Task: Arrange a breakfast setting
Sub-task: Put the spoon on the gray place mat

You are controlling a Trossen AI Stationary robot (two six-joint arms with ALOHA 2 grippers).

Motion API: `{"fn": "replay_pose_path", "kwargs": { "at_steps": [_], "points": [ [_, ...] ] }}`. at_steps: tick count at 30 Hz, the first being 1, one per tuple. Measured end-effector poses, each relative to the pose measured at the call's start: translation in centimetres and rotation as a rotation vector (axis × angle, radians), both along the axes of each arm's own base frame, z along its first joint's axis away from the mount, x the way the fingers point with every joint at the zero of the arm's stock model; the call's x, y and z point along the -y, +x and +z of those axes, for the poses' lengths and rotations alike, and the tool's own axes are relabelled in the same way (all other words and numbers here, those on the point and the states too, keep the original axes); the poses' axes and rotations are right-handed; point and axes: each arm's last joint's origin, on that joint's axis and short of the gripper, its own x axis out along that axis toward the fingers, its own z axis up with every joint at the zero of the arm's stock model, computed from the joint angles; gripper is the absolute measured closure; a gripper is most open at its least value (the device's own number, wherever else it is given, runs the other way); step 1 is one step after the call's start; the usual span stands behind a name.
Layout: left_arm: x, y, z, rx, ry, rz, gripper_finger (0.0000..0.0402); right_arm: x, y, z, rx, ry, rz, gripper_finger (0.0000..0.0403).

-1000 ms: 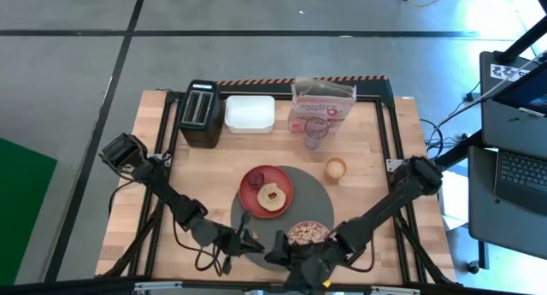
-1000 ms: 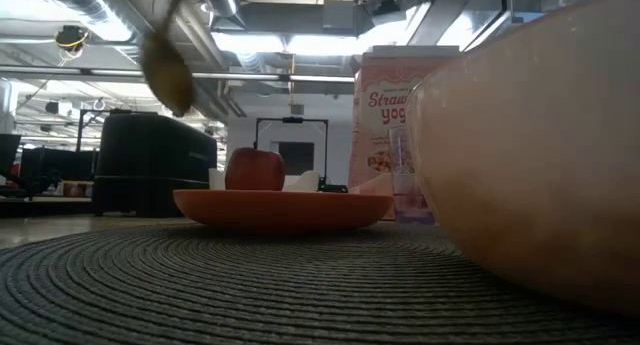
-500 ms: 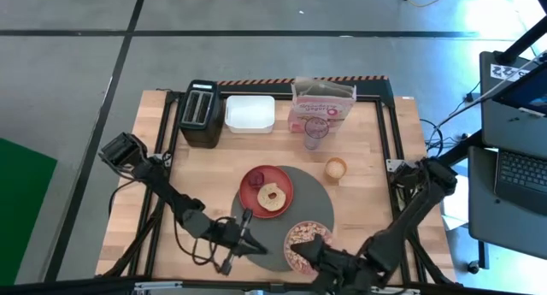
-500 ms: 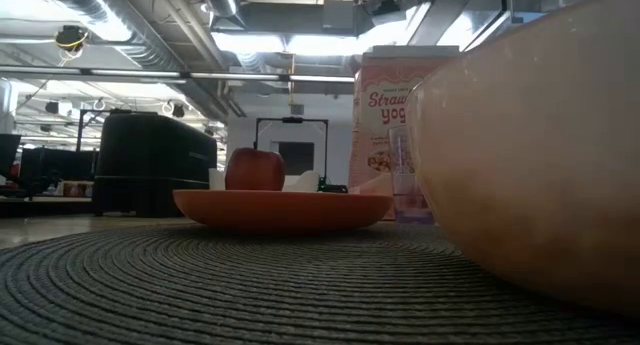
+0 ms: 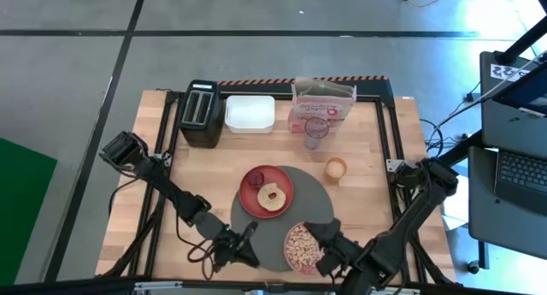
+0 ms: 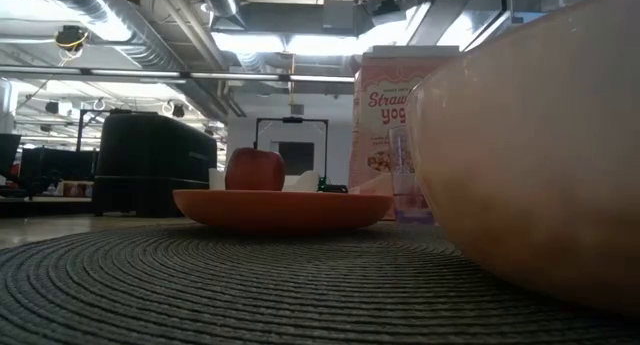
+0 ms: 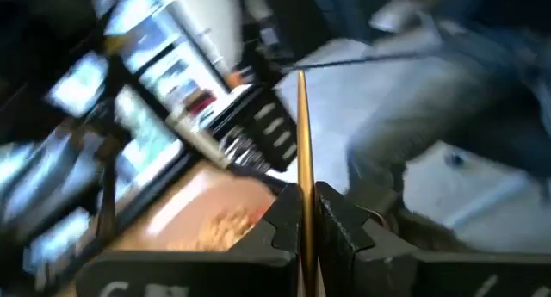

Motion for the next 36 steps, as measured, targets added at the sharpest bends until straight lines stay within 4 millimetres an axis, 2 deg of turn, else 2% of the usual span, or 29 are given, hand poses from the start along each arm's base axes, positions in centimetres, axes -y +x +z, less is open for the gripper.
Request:
{"fn": "replay_pose_path", "kwargs": {
  "at_steps": [3,9,16,21,26,29,36],
  "points": [
    [-0.8,0.4,-0.6,0.031,0.16,-0.069,0.0393,0.7,-0.5,-0.2,0.038,0.003,-0.061,0.0358],
    [-3.5,1.7,-1.8,-0.054,0.357,-0.013,0.039,1.5,-1.1,-0.3,0.071,0.022,-0.111,0.0358],
    [-2.9,3.2,0.4,-0.131,0.56,-0.084,0.0389,1.9,-1.5,-0.4,0.068,0.011,-0.129,0.0358],
    [-2.2,4.0,3.0,-0.104,0.482,-0.286,0.0388,2.3,-1.8,-0.5,0.077,0.025,-0.15,0.0358],
    [-2.6,4.2,3.5,-0.103,0.349,-0.503,0.0387,2.4,-1.9,-0.4,0.083,0.034,-0.16,0.0358],
    [-3.2,5.1,2.5,-0.099,0.319,-0.553,0.0387,2.4,-1.9,-0.4,0.084,0.035,-0.16,0.0358],
    [-4.0,8.8,-2.7,-0.2,0.274,-0.61,0.0387,2.5,-2.0,-0.5,0.086,0.042,-0.165,0.0358]
  ]
}}
